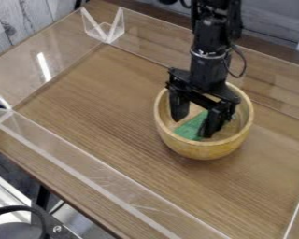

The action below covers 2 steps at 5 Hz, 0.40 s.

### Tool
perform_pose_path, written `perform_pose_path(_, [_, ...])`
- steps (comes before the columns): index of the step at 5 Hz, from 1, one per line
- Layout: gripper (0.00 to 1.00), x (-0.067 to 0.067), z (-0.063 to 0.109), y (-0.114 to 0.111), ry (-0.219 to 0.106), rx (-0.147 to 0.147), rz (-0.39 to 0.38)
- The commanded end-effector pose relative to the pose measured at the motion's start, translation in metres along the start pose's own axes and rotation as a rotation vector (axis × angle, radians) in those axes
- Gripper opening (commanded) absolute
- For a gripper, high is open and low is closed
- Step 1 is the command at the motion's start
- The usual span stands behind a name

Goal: Remove the green block from inside the brown bowl and put it on the table

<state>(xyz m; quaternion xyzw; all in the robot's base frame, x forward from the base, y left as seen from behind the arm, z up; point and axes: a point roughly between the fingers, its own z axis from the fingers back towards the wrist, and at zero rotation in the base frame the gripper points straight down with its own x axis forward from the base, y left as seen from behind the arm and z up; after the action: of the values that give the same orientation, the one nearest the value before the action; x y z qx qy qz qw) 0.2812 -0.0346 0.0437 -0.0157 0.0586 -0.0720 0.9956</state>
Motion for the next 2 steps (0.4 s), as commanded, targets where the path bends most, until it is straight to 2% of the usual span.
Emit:
perform_pose_path(1, [1.0,0.0069,0.0059,-0.0034,-0.048,-0.002,-0.023])
perform_pose_path(2, [1.0,0.0079,0.0038,-0.0043,-0.062,-0.005,-0.024])
